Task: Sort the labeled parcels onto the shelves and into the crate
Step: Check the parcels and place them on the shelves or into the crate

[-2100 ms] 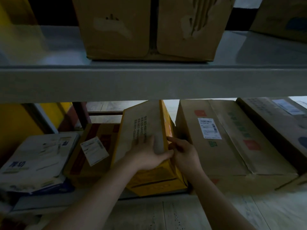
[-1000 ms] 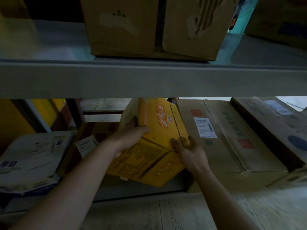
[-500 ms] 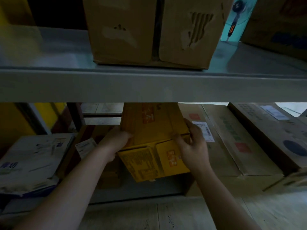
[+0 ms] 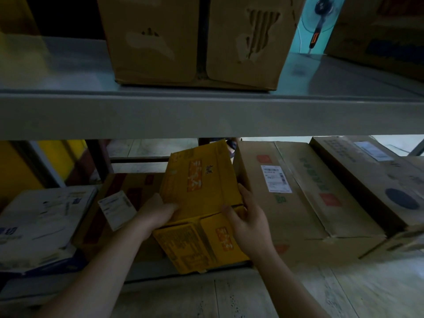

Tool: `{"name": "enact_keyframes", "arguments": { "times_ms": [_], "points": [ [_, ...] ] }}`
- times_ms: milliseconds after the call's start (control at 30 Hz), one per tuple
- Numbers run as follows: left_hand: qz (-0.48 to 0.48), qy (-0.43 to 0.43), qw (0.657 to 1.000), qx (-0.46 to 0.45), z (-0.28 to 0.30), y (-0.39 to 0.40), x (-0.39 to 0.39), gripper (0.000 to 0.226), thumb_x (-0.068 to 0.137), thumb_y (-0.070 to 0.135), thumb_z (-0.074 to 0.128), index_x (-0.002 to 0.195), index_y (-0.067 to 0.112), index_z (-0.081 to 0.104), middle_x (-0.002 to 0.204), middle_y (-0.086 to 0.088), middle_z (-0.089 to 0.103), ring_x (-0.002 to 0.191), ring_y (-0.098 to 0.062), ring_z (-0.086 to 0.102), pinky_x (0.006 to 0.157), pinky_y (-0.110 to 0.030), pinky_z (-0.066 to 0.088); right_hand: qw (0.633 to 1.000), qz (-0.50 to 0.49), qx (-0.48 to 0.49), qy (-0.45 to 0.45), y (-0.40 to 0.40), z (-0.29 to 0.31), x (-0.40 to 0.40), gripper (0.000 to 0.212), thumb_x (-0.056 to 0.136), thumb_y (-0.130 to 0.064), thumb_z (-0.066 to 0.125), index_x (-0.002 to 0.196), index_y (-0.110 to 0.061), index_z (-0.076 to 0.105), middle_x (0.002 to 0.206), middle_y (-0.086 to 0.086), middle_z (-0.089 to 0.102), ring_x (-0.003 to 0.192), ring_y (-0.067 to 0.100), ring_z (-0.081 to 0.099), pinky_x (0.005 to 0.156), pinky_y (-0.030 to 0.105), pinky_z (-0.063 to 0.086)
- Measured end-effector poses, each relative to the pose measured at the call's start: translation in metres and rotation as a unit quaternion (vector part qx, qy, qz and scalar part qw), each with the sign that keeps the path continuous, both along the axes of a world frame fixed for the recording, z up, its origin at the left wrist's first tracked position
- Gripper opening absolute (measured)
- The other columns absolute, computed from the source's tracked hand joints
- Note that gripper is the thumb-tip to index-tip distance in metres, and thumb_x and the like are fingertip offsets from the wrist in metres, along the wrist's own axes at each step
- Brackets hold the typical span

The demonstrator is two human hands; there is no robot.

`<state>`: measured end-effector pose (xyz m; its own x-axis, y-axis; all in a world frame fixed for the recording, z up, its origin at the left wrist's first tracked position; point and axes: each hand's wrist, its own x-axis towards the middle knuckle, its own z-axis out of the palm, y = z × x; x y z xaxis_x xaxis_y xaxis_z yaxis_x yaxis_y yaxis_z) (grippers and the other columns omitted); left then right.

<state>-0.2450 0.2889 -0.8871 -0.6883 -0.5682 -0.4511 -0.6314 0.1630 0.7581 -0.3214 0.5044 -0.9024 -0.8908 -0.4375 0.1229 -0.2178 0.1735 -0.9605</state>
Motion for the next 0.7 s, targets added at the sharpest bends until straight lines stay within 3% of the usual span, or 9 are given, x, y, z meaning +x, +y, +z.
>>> {"name": "enact_keyframes", "arguments": {
  "times_ms": [67,133,267,400,500,600,700],
  "points": [
    [-0.003,-0.008,1.0,0.009,0.001,0.003,0.002,0.067,0.095,0.045,0.059,0.15,0.015,0.034,0.147,-0.01,0.047,0.128,-0.03,0.048,0.101,-0.037,0.041,1.0,0.017,0.013,0.017,-0.004,0.0,0.005,0.054,0.087,-0.048,0.069,0.132,-0.063,0.044,0.132,-0.013,0.062,0.117,0.01,0.064,0.092,0.045,0.058],
    [-0.011,-0.016,0.999,0.035,-0.001,0.003,0.006,0.068,0.098,0.047,0.054,0.153,0.016,0.03,0.152,-0.009,0.042,0.135,-0.031,0.044,0.108,-0.039,0.035,0.997,0.054,0.048,0.032,-0.006,-0.004,0.006,0.071,0.082,-0.052,0.068,0.145,-0.05,0.035,0.144,-0.011,0.053,0.13,0.015,0.055,0.099,0.048,0.054],
    [-0.058,-0.063,0.995,0.049,-0.006,0.006,0.008,0.076,0.094,0.067,0.043,0.155,0.026,0.029,0.156,-0.005,0.038,0.138,-0.03,0.041,0.115,-0.044,0.032,0.983,0.1,0.127,0.083,-0.005,-0.007,0.009,0.08,0.079,-0.042,0.063,0.15,-0.043,0.026,0.155,-0.014,0.036,0.143,0.014,0.038,0.107,0.045,0.047],
    [-0.093,-0.075,0.992,0.036,-0.001,0.018,0.004,0.092,0.082,0.084,0.036,0.156,0.031,0.026,0.16,-0.003,0.032,0.143,-0.029,0.035,0.115,-0.045,0.028,0.98,0.107,0.133,0.102,-0.006,-0.012,0.013,0.08,0.08,-0.037,0.059,0.154,-0.033,0.029,0.159,-0.014,0.031,0.148,0.008,0.028,0.116,0.04,0.039],
    [-0.101,-0.061,0.992,0.035,0.008,0.026,-0.003,0.104,0.067,0.094,0.032,0.155,0.039,0.025,0.161,0.0,0.03,0.144,-0.031,0.033,0.116,-0.05,0.027,0.979,0.112,0.119,0.12,-0.007,-0.019,0.009,0.077,0.08,-0.028,0.063,0.152,-0.037,0.034,0.158,-0.019,0.032,0.147,-0.001,0.026,0.118,0.033,0.035],
    [-0.13,-0.03,0.991,0.009,0.016,0.042,-0.016,0.116,0.055,0.104,0.034,0.154,0.044,0.024,0.161,0.002,0.03,0.143,-0.03,0.035,0.115,-0.05,0.03,0.981,0.12,0.089,0.124,-0.007,-0.022,0.006,0.074,0.08,-0.022,0.062,0.151,-0.029,0.043,0.156,-0.015,0.039,0.146,0.001,0.031,0.116,0.034,0.038],
    [-0.152,-0.035,0.987,-0.044,0.017,0.058,-0.024,0.116,0.063,0.097,0.041,0.158,0.037,0.01,0.165,-0.001,0.014,0.147,-0.033,0.027,0.115,-0.05,0.031,0.991,0.124,0.017,0.056,0.001,-0.023,0.001,0.06,0.082,-0.022,0.052,0.142,-0.022,0.056,0.147,-0.011,0.052,0.137,0.003,0.045,0.105,0.028,0.047]
  ]
}}
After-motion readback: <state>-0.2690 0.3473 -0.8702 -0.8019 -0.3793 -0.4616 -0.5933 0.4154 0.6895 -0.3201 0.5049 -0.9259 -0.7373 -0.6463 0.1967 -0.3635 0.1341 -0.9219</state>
